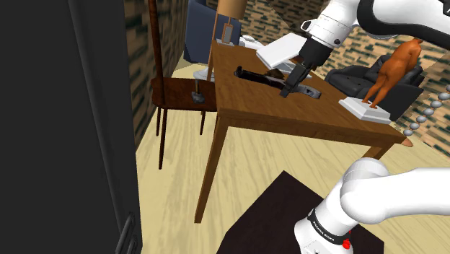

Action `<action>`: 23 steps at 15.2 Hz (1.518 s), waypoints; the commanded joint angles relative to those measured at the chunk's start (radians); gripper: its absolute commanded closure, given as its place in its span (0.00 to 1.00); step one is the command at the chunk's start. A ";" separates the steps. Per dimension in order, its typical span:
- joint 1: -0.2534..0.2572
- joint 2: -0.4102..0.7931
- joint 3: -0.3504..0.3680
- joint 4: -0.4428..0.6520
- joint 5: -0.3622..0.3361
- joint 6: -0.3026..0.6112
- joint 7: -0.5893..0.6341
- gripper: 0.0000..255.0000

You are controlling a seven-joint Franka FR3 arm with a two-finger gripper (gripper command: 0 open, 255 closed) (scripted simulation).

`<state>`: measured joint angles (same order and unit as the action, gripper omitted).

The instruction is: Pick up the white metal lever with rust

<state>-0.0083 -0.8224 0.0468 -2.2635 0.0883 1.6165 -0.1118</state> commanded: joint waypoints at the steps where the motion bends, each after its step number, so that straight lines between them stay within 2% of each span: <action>1: 0.000 0.000 0.000 0.000 0.000 0.000 0.000 0.00; 7: -0.012 0.202 -0.114 0.161 -0.072 -0.040 -0.170 0.00; 13: -0.017 0.433 -0.211 0.375 -0.114 -0.096 -0.337 0.00; 18: -0.030 0.651 -0.279 0.600 -0.122 -0.163 -0.480 0.00; 23: -0.066 0.904 -0.331 0.892 -0.104 -0.261 -0.625 0.00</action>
<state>-0.0647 0.0322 -0.2734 -1.4334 -0.0189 1.3814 -0.7028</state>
